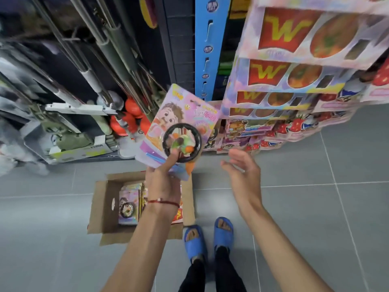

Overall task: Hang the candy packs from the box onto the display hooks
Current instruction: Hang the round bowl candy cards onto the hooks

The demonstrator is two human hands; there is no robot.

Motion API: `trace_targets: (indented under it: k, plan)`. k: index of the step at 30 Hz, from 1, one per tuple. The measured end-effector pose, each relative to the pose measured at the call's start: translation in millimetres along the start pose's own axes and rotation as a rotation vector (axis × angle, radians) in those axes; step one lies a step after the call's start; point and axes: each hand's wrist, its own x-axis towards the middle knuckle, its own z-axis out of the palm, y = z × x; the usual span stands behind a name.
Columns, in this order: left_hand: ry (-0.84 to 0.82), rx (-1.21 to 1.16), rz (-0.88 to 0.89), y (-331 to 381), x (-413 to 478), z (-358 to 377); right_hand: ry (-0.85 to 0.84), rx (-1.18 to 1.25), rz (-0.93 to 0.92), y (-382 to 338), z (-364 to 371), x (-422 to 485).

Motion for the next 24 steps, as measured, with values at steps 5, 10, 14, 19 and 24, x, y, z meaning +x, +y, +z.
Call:
trace_targets:
  k: [5,10,14,19,24]
  plan:
    - [-0.004,-0.019,0.004,-22.2,20.2,4.7,-0.030,-0.001,0.036,13.2,2.2,22.5]
    - [-0.057,0.000,0.018,-25.7,22.1,8.5,0.005,0.055,0.064,10.6,4.0,33.5]
    - [-0.066,0.031,0.045,-19.9,31.0,22.1,0.005,0.129,0.103,6.6,2.7,37.1]
    - [-0.054,0.084,0.070,-21.0,39.8,33.1,0.014,0.151,0.127,6.2,7.7,36.1]
    - [0.006,0.130,0.066,-30.3,51.0,33.6,0.017,0.178,0.146,8.5,15.2,39.9]
